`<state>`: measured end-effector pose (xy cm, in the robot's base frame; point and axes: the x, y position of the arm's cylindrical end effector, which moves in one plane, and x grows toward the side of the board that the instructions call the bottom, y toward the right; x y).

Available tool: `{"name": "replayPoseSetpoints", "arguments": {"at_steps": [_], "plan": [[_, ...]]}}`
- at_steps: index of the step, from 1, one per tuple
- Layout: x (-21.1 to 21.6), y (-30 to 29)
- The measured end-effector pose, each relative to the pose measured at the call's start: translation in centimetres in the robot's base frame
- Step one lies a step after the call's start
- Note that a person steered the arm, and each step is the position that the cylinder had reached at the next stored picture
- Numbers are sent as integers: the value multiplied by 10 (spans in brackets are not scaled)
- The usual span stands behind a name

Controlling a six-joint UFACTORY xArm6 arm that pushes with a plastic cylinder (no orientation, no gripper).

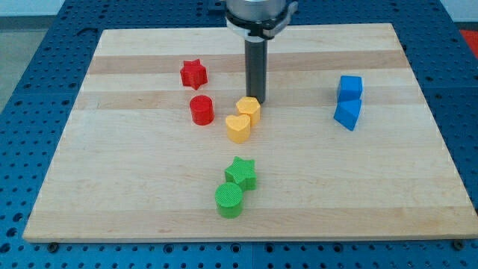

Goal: Slide the yellow hexagon and yellow heart down

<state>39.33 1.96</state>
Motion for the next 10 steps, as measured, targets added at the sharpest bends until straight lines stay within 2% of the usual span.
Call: {"name": "replayPoseSetpoints", "arguments": {"at_steps": [1,2,3,5,7,9,10], "plan": [[9,17],[-9,13],[-46,0],[-5,-25],[12,-21],[43,11],[31,4]]}}
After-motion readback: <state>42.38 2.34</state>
